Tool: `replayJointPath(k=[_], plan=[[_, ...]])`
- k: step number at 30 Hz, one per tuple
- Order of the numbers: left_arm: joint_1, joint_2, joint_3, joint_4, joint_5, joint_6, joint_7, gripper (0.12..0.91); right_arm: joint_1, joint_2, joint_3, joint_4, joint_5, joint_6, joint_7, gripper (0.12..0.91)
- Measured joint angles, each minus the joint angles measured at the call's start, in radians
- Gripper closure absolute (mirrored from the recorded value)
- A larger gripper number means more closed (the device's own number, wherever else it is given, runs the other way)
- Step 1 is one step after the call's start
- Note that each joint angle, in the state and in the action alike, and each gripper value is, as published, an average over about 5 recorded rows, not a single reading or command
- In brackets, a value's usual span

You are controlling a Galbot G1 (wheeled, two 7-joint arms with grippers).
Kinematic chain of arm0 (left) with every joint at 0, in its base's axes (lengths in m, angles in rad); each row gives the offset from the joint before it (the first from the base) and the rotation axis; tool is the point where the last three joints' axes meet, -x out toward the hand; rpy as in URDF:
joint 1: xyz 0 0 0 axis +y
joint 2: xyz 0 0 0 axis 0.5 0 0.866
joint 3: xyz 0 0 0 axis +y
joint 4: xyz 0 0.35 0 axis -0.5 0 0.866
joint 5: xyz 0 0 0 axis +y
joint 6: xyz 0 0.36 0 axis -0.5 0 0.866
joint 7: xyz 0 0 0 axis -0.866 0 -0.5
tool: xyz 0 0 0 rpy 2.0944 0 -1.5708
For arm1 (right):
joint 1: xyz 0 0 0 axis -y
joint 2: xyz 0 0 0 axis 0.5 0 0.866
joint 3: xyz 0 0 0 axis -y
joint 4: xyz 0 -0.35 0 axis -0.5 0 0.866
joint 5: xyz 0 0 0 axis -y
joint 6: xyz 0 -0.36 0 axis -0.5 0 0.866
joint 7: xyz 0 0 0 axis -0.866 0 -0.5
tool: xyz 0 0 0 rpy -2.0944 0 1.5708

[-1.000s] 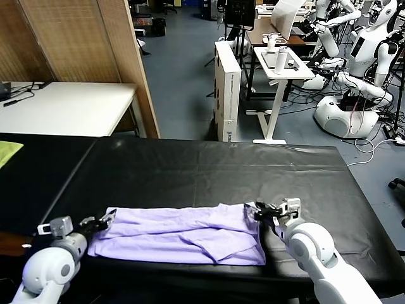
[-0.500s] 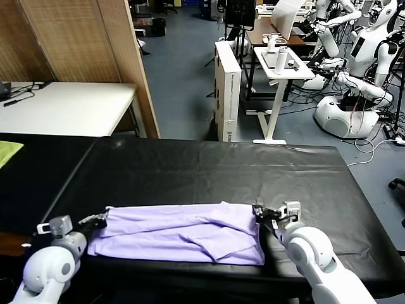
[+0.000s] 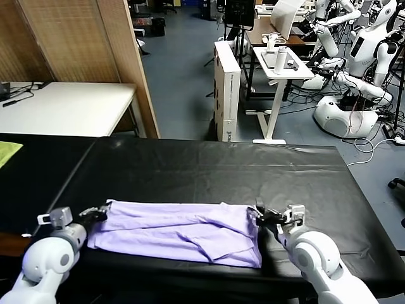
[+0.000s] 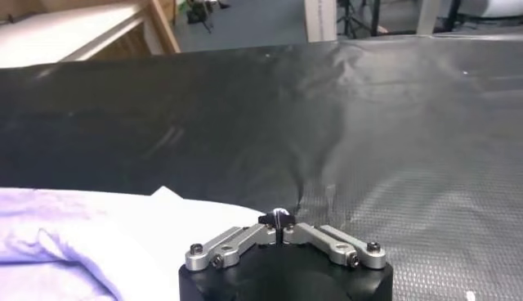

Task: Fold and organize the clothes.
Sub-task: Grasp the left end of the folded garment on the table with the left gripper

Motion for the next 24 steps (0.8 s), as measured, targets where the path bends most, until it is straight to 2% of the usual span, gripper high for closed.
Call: replayJointPath(k=[3,6,7,9,12,18,21,24], plan=[[0.026,0.039,-0.026,-0.02,-0.058,0.027,-0.04,0.308,-0.02,-0.028,0.022,0.026,0.017,0.034,-0.006,0.136],[0.052,0.087,-0.054,-0.041,-0.14,0.056,-0.091,0.171,-0.045,-0.054,0.049,0.047,0.032,0.066,-0.024,0.12],[0.06,0.103,-0.063,-0.045,-0.171,0.062,-0.101,0.148,-0.053,-0.06,0.059,0.051,0.036,0.076,-0.03,0.12],[0.068,0.132,-0.08,-0.05,-0.228,0.065,-0.103,0.13,-0.07,-0.068,0.081,0.056,0.038,0.092,-0.038,0.118],[0.069,0.161,-0.095,-0.048,-0.274,0.065,-0.084,0.124,-0.088,-0.069,0.101,0.058,0.035,0.098,-0.042,0.118],[0.045,0.165,-0.082,-0.031,-0.289,0.065,-0.065,0.123,-0.1,-0.069,0.117,0.061,0.025,0.096,-0.044,0.118],[0.042,0.167,-0.082,-0.026,-0.338,0.065,-0.06,0.123,-0.106,-0.078,0.128,0.057,0.026,0.095,-0.048,0.118],[0.056,0.181,-0.096,-0.024,-0.386,0.065,-0.036,0.123,-0.113,-0.09,0.142,0.049,0.029,0.101,-0.057,0.118]])
